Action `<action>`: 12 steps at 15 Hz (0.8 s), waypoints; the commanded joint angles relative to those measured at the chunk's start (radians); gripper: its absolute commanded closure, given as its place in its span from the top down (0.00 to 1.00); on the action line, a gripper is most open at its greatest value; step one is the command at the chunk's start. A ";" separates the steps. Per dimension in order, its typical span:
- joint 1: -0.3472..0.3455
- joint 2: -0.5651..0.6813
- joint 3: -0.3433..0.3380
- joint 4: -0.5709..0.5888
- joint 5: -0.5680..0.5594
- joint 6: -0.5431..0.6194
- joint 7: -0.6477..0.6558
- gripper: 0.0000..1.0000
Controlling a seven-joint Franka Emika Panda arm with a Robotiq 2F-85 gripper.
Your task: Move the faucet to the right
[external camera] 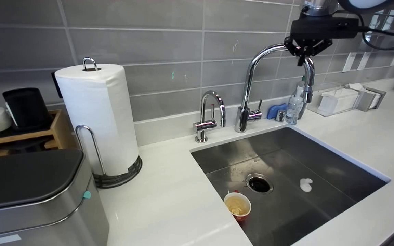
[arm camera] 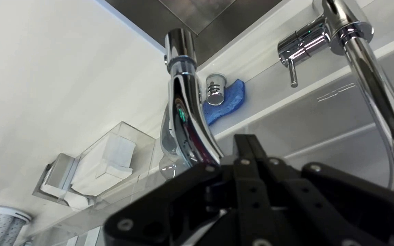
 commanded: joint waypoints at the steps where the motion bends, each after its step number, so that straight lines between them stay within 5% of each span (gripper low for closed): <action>1: -0.030 -0.015 -0.012 -0.019 0.105 0.026 -0.140 0.02; 7: -0.018 -0.086 0.026 -0.014 0.487 -0.143 -0.506 0.02; 12: -0.005 -0.172 0.049 -0.012 0.599 -0.296 -0.707 0.02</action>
